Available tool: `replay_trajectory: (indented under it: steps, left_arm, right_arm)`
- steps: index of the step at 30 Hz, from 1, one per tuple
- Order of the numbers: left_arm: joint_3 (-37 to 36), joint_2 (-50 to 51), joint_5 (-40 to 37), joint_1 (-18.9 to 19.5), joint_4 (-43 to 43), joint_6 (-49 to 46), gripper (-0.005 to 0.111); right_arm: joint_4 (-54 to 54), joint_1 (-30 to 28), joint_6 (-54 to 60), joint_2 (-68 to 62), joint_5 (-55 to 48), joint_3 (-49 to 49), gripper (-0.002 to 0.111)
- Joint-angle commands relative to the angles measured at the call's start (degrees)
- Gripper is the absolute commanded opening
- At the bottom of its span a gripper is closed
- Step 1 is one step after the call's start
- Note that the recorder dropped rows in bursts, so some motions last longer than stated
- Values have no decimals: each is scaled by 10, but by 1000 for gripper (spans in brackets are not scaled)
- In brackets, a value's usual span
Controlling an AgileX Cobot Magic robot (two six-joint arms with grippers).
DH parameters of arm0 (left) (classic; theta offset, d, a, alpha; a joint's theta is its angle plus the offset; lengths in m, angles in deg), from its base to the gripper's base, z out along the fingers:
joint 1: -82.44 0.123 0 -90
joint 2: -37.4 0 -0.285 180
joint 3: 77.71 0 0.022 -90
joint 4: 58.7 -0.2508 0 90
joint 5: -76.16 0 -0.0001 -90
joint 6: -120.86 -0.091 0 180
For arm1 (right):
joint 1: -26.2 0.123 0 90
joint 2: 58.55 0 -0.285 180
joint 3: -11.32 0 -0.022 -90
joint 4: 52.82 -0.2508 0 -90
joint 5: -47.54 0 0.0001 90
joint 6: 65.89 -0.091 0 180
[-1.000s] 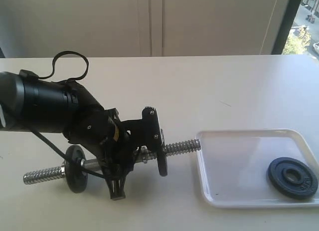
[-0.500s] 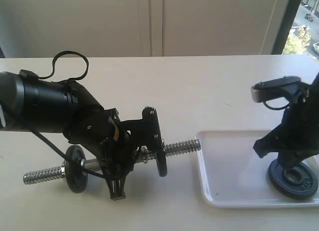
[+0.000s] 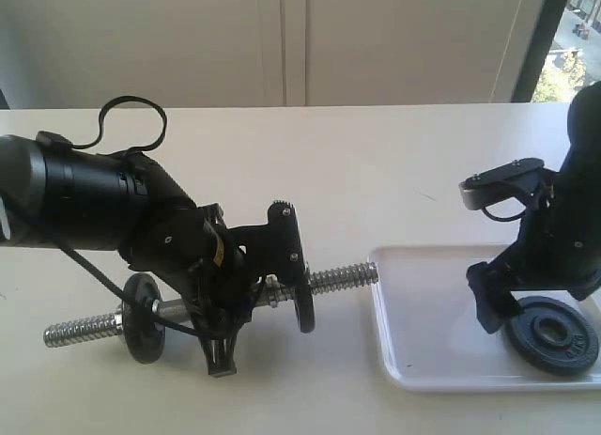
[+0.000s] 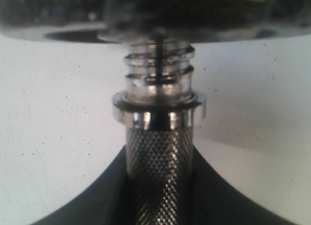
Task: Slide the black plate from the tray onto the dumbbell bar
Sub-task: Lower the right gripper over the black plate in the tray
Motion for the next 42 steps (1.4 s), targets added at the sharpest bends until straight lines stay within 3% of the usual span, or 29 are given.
replay_trajectory:
  steps: [1,14,23,31,42]
  left_arm:
    - [10,-30,44,1,0,6,0]
    - [10,-30,45,1,0,6,0]
    - [10,-30,45,1,2,6,0]
    - [10,-30,45,1,4,6,0]
    - [10,-30,45,1,4,6,0]
  right_arm:
    - [38,-1,-53,0,34,-4,100]
    - [-28,-86,-27,-1,91,24,99]
    - [-57,-94,8,-15,123,48,99]
    - [-40,-111,1,-29,131,50,88]
    - [-34,-111,-4,-40,176,90,88]
